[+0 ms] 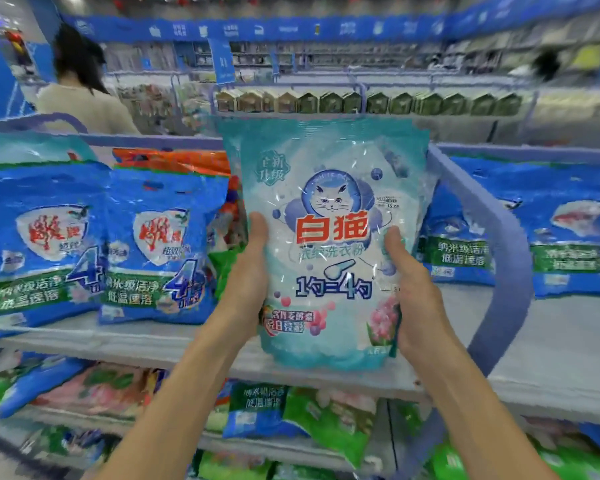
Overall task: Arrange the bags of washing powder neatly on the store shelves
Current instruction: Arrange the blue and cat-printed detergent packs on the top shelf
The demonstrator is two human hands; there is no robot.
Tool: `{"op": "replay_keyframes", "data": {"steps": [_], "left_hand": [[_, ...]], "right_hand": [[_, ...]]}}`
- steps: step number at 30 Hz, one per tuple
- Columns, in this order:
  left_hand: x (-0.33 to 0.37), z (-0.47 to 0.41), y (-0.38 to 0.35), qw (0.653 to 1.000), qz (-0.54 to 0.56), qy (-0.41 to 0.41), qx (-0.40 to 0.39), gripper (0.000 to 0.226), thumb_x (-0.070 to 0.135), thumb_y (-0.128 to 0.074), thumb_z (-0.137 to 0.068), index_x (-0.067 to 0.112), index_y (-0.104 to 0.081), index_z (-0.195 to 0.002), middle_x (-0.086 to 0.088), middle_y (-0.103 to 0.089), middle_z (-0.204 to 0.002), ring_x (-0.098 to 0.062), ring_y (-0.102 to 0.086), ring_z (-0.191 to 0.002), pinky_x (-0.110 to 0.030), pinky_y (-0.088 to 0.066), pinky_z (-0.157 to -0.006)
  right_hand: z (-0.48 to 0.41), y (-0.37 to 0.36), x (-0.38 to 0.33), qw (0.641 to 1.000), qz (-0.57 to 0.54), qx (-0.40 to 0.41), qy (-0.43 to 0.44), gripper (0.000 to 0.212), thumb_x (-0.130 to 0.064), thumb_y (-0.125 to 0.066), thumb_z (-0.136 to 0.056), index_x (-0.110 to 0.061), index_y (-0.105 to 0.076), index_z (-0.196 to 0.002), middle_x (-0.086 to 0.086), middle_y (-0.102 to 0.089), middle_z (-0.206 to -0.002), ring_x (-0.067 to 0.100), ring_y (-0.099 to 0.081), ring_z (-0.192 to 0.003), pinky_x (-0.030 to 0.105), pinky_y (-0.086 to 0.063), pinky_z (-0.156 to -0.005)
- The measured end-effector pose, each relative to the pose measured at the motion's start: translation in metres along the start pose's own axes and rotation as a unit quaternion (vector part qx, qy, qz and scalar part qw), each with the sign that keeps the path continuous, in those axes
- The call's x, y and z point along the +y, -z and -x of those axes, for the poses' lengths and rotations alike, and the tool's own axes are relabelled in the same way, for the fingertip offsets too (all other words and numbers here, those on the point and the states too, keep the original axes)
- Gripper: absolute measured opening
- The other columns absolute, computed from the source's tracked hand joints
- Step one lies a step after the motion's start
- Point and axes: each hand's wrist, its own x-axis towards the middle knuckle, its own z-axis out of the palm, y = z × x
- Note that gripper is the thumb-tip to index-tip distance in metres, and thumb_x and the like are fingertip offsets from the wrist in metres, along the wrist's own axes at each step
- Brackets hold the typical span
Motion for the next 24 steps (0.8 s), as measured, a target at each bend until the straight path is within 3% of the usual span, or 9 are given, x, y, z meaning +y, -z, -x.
{"op": "replay_keyframes", "data": {"steps": [2,4,7,10,12,15,17,21,24], "left_hand": [[0.006,-0.013,-0.013,0.998,-0.057,-0.026,-0.025,0.063,0.069,-0.033,-0.099,0.022,-0.075,-0.102,0.003,-0.077,-0.107,-0.01,-0.074,-0.096,-0.028,-0.054,-0.087],[0.006,-0.022,-0.024,0.987,-0.145,-0.064,-0.037,0.049,0.062,-0.024,-0.103,0.031,-0.061,-0.1,0.018,-0.065,-0.093,0.001,-0.062,-0.09,-0.016,-0.043,-0.083],[-0.008,-0.035,-0.033,0.975,-0.178,-0.086,-0.1,0.064,0.077,-0.02,-0.095,0.035,-0.068,-0.104,0.025,-0.068,-0.097,0.014,-0.061,-0.1,-0.009,-0.043,-0.095],[-0.03,-0.046,-0.032,0.977,-0.136,-0.076,-0.149,0.057,0.063,-0.03,-0.101,0.025,-0.072,-0.106,0.023,-0.073,-0.085,0.015,-0.066,-0.091,-0.002,-0.048,-0.074],[-0.039,-0.048,-0.029,0.976,-0.134,-0.055,-0.165,0.041,0.046,-0.042,-0.106,0.018,-0.072,-0.106,0.015,-0.078,-0.089,0.005,-0.072,-0.088,-0.01,-0.053,-0.075],[-0.044,-0.056,-0.018,0.981,-0.1,-0.019,-0.164,0.02,0.026,-0.055,-0.105,0.014,-0.071,-0.108,0.001,-0.079,-0.102,-0.017,-0.075,-0.097,-0.038,-0.06,-0.089],[-0.04,-0.062,-0.007,0.98,-0.108,-0.021,-0.165,0.014,0.015,-0.059,-0.102,0.019,-0.071,-0.106,0.001,-0.079,-0.101,-0.018,-0.075,-0.096,-0.036,-0.061,-0.085],[-0.028,-0.08,0.019,0.945,-0.269,-0.162,-0.087,0.03,0.011,-0.069,-0.094,0.023,-0.067,-0.121,0.008,-0.073,-0.117,-0.007,-0.067,-0.109,-0.036,-0.055,-0.098],[-0.026,-0.103,0.032,0.885,-0.427,-0.185,-0.01,0.064,0.034,-0.077,-0.088,0.021,-0.049,-0.144,0.001,-0.055,-0.144,-0.02,-0.045,-0.136,-0.044,-0.039,-0.115]], "right_hand": [[-0.008,0.005,-0.007,0.99,0.059,0.102,0.081,0.03,-0.045,-0.067,-0.096,-0.016,-0.074,-0.089,-0.006,-0.079,-0.079,0.015,-0.077,-0.075,0.036,-0.064,-0.069],[-0.01,0.007,-0.011,0.967,0.107,0.182,0.145,0.03,-0.035,-0.062,-0.1,-0.021,-0.066,-0.075,-0.016,-0.069,-0.058,0.003,-0.067,-0.056,0.023,-0.053,-0.052],[-0.014,0.007,-0.009,0.942,0.141,0.241,0.185,0.029,-0.029,-0.054,-0.102,-0.028,-0.068,-0.077,-0.017,-0.069,-0.063,0.006,-0.066,-0.065,0.023,-0.054,-0.059],[-0.02,0.01,0.002,0.928,0.152,0.274,0.201,0.019,-0.018,-0.047,-0.104,-0.028,-0.064,-0.106,-0.014,-0.069,-0.084,-0.002,-0.066,-0.071,0.011,-0.047,-0.054],[-0.026,0.016,0.012,0.921,0.163,0.29,0.203,0.017,-0.021,-0.046,-0.106,-0.024,-0.062,-0.112,-0.009,-0.068,-0.091,0.008,-0.066,-0.081,0.011,-0.046,-0.055],[-0.033,0.023,0.022,0.918,0.16,0.301,0.204,0.016,-0.025,-0.047,-0.108,-0.016,-0.059,-0.104,-0.007,-0.065,-0.084,-0.001,-0.061,-0.064,0.009,-0.043,-0.049],[-0.035,0.023,0.023,0.916,0.154,0.304,0.211,0.015,-0.023,-0.047,-0.108,-0.015,-0.059,-0.104,-0.006,-0.065,-0.084,-0.004,-0.061,-0.06,0.009,-0.044,-0.049],[-0.036,0.023,0.027,0.914,0.168,0.293,0.223,0.01,-0.023,-0.051,-0.105,-0.015,-0.056,-0.11,-0.007,-0.065,-0.088,-0.006,-0.064,-0.064,0.01,-0.045,-0.049],[-0.032,0.023,0.036,0.913,0.184,0.279,0.235,0.028,-0.014,-0.061,-0.099,-0.025,-0.05,-0.122,-0.016,-0.065,-0.104,-0.011,-0.066,-0.081,0.008,-0.049,-0.06]]}}
